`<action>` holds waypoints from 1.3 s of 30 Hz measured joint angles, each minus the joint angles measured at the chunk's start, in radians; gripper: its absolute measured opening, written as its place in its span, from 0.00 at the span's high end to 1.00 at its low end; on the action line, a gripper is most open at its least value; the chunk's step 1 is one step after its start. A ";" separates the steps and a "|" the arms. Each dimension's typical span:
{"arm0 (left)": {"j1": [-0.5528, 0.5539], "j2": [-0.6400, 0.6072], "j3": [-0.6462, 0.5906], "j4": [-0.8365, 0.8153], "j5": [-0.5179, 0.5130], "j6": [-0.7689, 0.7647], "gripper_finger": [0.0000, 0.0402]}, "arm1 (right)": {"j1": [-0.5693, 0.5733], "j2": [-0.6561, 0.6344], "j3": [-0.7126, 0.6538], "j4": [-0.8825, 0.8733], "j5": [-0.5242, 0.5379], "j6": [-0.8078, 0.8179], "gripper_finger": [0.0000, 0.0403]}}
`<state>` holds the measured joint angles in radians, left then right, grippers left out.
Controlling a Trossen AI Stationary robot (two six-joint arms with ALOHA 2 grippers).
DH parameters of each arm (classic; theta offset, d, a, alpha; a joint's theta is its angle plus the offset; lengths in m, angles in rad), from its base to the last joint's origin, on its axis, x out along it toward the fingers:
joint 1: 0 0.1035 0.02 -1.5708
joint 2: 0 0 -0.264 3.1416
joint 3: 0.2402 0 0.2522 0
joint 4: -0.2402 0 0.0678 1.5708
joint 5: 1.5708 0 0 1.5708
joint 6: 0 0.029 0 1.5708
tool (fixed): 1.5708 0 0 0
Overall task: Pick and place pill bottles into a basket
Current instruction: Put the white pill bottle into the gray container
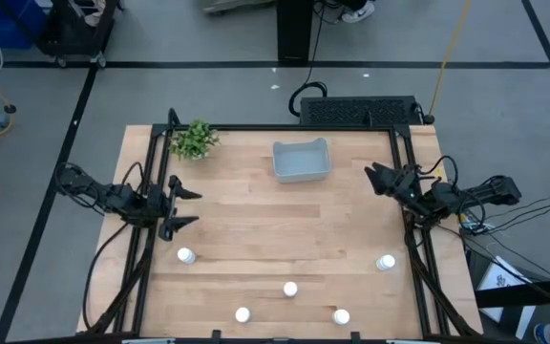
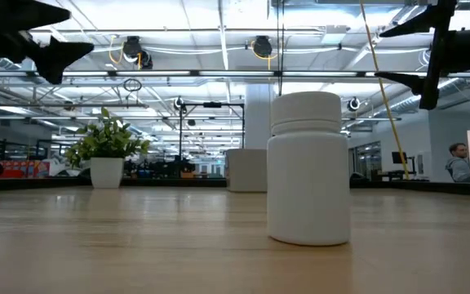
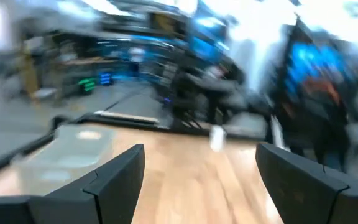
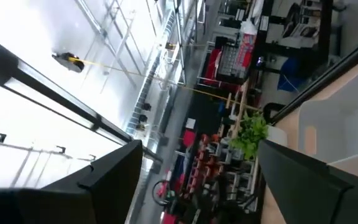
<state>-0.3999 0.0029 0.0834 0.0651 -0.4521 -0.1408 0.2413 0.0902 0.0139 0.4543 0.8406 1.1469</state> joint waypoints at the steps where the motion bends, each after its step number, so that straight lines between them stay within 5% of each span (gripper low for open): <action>1: 0.000 0.000 0.000 0.016 -0.064 -0.065 0.23 | 0.000 0.000 0.000 0.001 -0.001 0.000 0.23; 4: 0.000 0.000 0.000 0.074 -0.238 -0.242 0.23 | 0.004 0.005 0.000 0.032 -0.007 0.006 0.23; 7: 0.000 0.000 0.000 0.098 -0.306 -0.300 0.23 | 0.004 0.014 0.000 0.035 -0.004 -0.050 0.23; 14: 0.000 0.001 0.000 0.087 -0.099 -0.326 0.23 | 0.004 0.050 0.000 0.079 -0.032 -0.010 0.23; 20: 0.000 0.011 0.000 0.100 -0.107 -0.343 0.23 | 0.005 0.106 0.001 0.140 -0.134 0.023 0.25; 26: 0.000 0.017 0.000 0.203 -0.125 -0.724 0.23 | 0.006 0.218 0.049 0.149 -0.222 -0.012 0.58; 31: 0.000 0.018 0.000 0.299 -0.167 -0.734 0.23 | 0.011 0.335 0.121 0.189 -0.313 -0.100 0.94; 34: 0.001 0.017 0.001 0.324 -0.256 -0.736 0.23 | 0.020 0.422 0.182 0.239 -0.351 -0.132 0.96; 39: 0.000 0.024 0.000 0.277 -0.263 -0.776 0.23 | 0.073 0.592 0.364 0.235 -0.429 -0.192 0.98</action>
<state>-0.3996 0.0272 0.0838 0.3417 -0.7152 -0.9172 0.3141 0.6817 0.3779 0.6895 0.4118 0.9553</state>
